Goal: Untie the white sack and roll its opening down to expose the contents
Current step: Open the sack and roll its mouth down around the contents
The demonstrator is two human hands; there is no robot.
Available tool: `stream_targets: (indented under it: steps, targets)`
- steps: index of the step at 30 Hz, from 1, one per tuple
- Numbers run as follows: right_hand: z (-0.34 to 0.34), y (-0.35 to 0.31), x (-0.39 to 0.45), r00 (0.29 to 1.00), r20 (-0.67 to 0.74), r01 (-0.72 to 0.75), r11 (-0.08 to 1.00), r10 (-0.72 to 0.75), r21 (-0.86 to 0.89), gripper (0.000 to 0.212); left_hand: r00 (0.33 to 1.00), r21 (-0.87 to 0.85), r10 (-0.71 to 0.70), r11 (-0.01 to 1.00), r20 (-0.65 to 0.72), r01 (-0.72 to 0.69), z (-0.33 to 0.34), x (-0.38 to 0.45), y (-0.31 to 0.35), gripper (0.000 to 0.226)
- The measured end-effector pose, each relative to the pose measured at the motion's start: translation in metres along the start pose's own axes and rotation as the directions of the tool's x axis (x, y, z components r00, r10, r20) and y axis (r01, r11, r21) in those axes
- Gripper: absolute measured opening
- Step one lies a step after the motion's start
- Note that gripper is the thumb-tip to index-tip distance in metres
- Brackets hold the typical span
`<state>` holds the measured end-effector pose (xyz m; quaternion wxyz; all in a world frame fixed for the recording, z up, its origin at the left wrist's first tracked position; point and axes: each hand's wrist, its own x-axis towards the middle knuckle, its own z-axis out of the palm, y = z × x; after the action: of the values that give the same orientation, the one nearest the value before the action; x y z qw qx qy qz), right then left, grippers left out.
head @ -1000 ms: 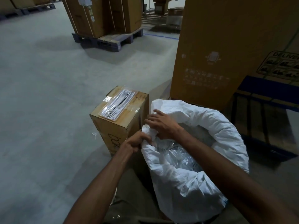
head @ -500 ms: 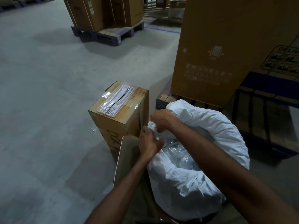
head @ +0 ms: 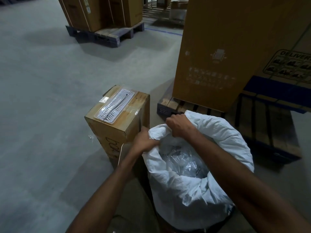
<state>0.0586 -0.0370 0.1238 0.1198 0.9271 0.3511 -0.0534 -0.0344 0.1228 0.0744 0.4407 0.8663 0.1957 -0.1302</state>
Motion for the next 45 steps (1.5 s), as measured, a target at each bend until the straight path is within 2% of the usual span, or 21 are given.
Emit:
stream_targets:
  steps: [1, 3, 5, 8, 11, 13, 15, 18, 20, 22, 23, 25, 28, 31, 34, 36, 38, 39, 41, 43, 45]
  targets:
    - [0.0, -0.001, 0.002, 1.0, -0.012, -0.02, 1.0, 0.02, 0.022, 0.042, 0.977, 0.252, 0.122, 0.965, -0.174, -0.076, 0.005, -0.005, 0.009, 0.092]
    - [-0.003, -0.004, 0.007, 0.998, -0.043, -0.045, 0.995, 0.049, 0.084, 0.044, 0.88, 0.553, 0.386, 0.813, -0.277, -0.183, 0.023, -0.014, 0.026, 0.096]
    - [-0.01, -0.004, 0.008, 0.997, -0.049, -0.057, 0.988, 0.064, 0.145, 0.045, 0.841, 0.619, 0.449, 0.763, -0.303, -0.184, 0.043, -0.014, 0.041, 0.093]
    - [-0.02, 0.007, 0.003, 0.996, -0.027, -0.08, 0.982, 0.086, 0.17, 0.049, 0.888, 0.487, 0.297, 0.868, -0.35, -0.098, 0.057, -0.002, 0.045, 0.075]
    - [-0.019, 0.018, -0.008, 0.994, -0.01, -0.107, 0.991, 0.108, 0.083, 0.054, 0.938, 0.355, 0.259, 0.92, -0.23, -0.166, 0.052, 0.009, 0.041, 0.048]
    - [-0.007, 0.022, -0.015, 0.996, -0.04, -0.085, 0.994, 0.082, -0.072, 0.069, 0.981, 0.27, 0.192, 0.946, -0.018, -0.18, 0.04, 0.014, 0.046, 0.041]
    - [0.011, 0.025, -0.02, 0.993, -0.095, -0.078, 0.987, 0.065, -0.14, 0.081, 0.969, 0.164, 0.108, 0.976, 0.221, -0.146, 0.021, 0.019, 0.051, 0.041]
    - [0.021, 0.018, -0.023, 0.99, -0.081, -0.12, 0.993, 0.119, -0.018, 0.054, 0.937, 0.167, -0.01, 0.985, 0.35, -0.052, -0.002, 0.024, 0.048, 0.048]
    - [0.018, 0.013, -0.021, 0.984, -0.056, -0.165, 0.982, 0.17, 0.092, 0.041, 0.963, 0.205, 0.052, 0.973, 0.264, -0.108, -0.003, 0.026, 0.041, 0.053]
    - [0.009, 0.014, -0.017, 0.978, -0.045, -0.192, 0.966, 0.202, 0.171, 0.044, 0.965, 0.45, 0.263, 0.864, -0.021, -0.226, 0.004, 0.021, 0.037, 0.06]
    - [0.003, 0.016, -0.015, 0.976, -0.022, -0.209, 0.96, 0.217, 0.187, 0.046, 0.904, 0.599, 0.408, 0.758, -0.125, -0.259, 0.014, 0.021, 0.035, 0.065]
    - [-0.008, 0.018, -0.011, 0.966, 0.089, -0.256, 0.948, 0.243, 0.19, 0.05, 0.79, 0.74, 0.584, 0.613, -0.188, -0.276, 0.035, 0.012, 0.04, 0.081]
    - [-0.022, 0.022, -0.009, 0.941, 0.253, -0.278, 0.94, 0.225, 0.196, 0.05, 0.796, 0.624, 0.563, 0.709, -0.224, -0.327, 0.058, 0.008, 0.053, 0.069]
    - [-0.02, 0.031, -0.017, 0.959, 0.174, -0.248, 0.958, 0.222, 0.144, 0.057, 0.865, 0.54, 0.476, 0.775, -0.156, -0.329, 0.061, 0.018, 0.056, 0.04]
    - [0.007, 0.037, -0.033, 0.989, -0.037, -0.145, 0.989, 0.145, -0.001, 0.08, 0.937, 0.459, 0.338, 0.82, 0.092, -0.341, 0.046, 0.03, 0.061, 0.036]
    - [0.029, 0.037, -0.041, 0.982, -0.102, -0.156, 0.987, 0.16, 0.045, 0.091, 0.924, 0.207, 0.226, 0.932, 0.308, -0.297, 0.027, 0.031, 0.068, 0.034]
    - [0.039, 0.032, -0.045, 0.974, -0.055, -0.204, 0.959, 0.219, 0.194, 0.074, 0.887, 0.058, 0.197, 0.969, 0.417, -0.242, 0.014, 0.032, 0.064, 0.029]
    - [0.041, 0.028, -0.044, 0.967, -0.036, -0.234, 0.938, 0.251, 0.257, 0.06, 0.898, 0.073, 0.214, 0.963, 0.384, -0.26, 0.012, 0.034, 0.058, 0.029]
    - [0.038, 0.021, -0.041, 0.951, -0.024, -0.284, 0.904, 0.308, 0.318, 0.045, 0.937, 0.317, 0.316, 0.883, 0.145, -0.347, 0.015, 0.034, 0.048, 0.038]
    - [0.028, 0.019, -0.037, 0.944, 0.034, -0.321, 0.883, 0.329, 0.342, 0.045, 0.868, 0.639, 0.497, 0.668, 0.0, -0.382, 0.029, 0.034, 0.039, 0.063]
    - [0.015, 0.023, -0.033, 0.926, 0.184, -0.374, 0.863, 0.329, 0.339, 0.048, 0.777, 0.741, 0.629, 0.513, 0.021, -0.434, 0.046, 0.032, 0.039, 0.084]
